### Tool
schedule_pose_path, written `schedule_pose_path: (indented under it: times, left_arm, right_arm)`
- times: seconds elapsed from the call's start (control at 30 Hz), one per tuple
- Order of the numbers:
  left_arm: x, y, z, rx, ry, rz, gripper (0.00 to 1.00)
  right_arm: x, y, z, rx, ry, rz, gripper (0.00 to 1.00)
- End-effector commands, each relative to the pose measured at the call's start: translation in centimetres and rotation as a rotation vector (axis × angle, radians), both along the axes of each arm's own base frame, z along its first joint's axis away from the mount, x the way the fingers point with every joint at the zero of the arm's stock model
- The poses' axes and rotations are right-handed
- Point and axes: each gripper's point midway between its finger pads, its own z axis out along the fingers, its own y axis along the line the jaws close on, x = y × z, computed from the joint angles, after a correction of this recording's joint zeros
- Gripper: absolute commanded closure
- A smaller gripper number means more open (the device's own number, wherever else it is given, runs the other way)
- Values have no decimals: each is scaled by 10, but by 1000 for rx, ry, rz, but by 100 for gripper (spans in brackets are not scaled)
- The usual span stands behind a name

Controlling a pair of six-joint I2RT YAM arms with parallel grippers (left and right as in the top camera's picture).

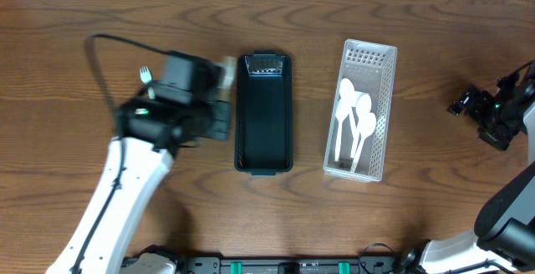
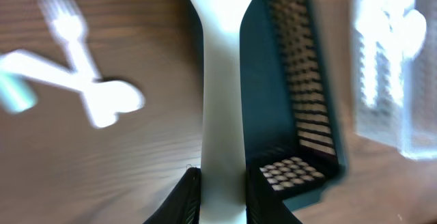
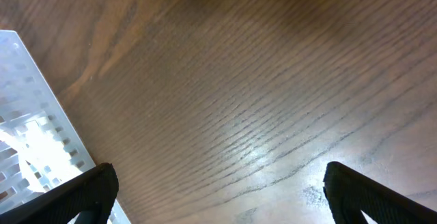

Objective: Pack container
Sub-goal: 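Carry the white fork over the black tray and release it, then grasp the mint-green fork with the left gripper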

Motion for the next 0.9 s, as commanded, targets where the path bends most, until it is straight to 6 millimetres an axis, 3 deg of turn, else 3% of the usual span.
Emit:
schedule_pose_path:
  times: [0.0,0.13,0.3,0.33,0.4,0.43,0.57,0.67,0.77,0.87]
  left_arm:
    - [-1,-30,-17,13,35,-64,94]
    - [9,-52,-49,54,77,-95,94]
    - [23,-59,-97,74,179,-21,92]
    - [26,-61,-104,77,185,-21,87]
    - [29,-63,-110,77,187,-19,53]
    - [30,-64,-109,74,184,-17,45]
    - [35,-63,-78,36,134,10,22]
    - [39,-52,-35,8,59,39,21]
    - [45,-10,-3,76,-28,145,21]
    - [47,54,6,199,-62,294,21]
  right_arm:
    - [3,2,2,12,-11,-3,1]
    - [4,2,2,11,-12,-3,1]
    - [4,2,2,11,-13,-3,1]
    - [4,2,2,11,-13,-3,1]
    - [4,2,2,11,-14,-3,1]
    - [4,2,2,11,-14,-3,1]
    - [4,2,2,11,-13,-3,1]
    - [4,2,2,11,-13,-3,1]
    - [4,2,2,10,-14,-3,1]
    - [4,2,2,10,-14,-3,1]
